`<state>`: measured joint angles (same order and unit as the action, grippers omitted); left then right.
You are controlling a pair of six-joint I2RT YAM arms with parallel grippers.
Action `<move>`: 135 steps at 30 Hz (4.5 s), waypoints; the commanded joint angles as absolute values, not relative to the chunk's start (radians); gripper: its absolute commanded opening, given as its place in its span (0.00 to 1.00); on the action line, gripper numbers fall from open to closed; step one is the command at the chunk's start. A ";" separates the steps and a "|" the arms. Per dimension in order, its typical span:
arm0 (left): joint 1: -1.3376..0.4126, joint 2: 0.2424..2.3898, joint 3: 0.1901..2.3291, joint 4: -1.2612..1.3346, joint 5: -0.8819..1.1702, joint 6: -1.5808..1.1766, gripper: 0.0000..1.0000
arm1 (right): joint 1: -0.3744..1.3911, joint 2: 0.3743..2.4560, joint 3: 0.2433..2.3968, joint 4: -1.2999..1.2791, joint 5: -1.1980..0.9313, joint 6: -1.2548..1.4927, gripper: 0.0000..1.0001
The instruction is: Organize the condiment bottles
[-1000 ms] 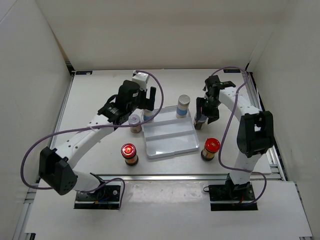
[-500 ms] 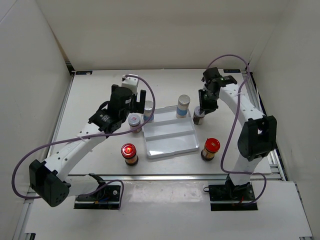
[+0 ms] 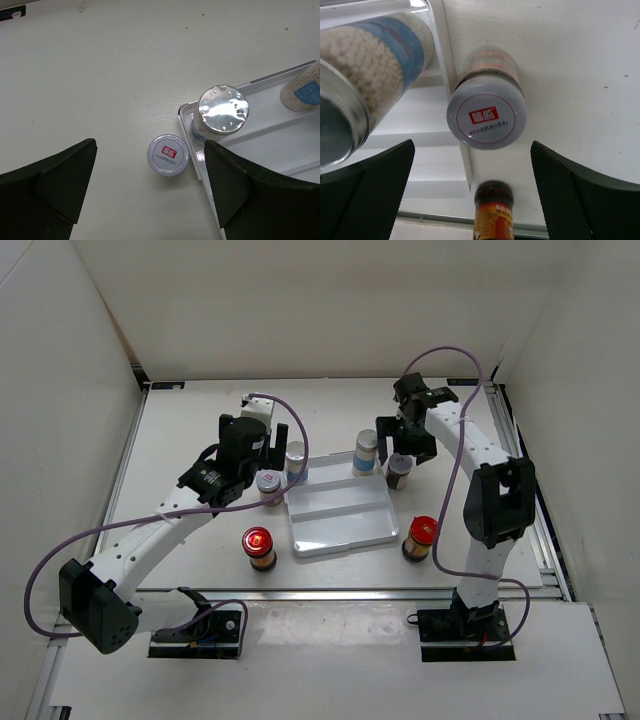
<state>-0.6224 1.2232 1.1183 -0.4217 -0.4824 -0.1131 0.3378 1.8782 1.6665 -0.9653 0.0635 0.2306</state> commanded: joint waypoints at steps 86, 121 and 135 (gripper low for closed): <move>-0.557 1.246 0.931 -0.459 -0.517 -0.437 0.99 | 0.449 1.770 1.491 -0.825 -0.049 0.336 0.91; -0.515 1.414 0.871 -0.189 -0.249 -0.290 0.81 | 0.449 1.580 1.489 -0.907 -0.067 0.328 1.00; -0.515 1.365 0.900 -0.282 -0.231 -0.239 0.12 | 0.449 1.580 1.448 -0.897 -0.077 0.328 1.00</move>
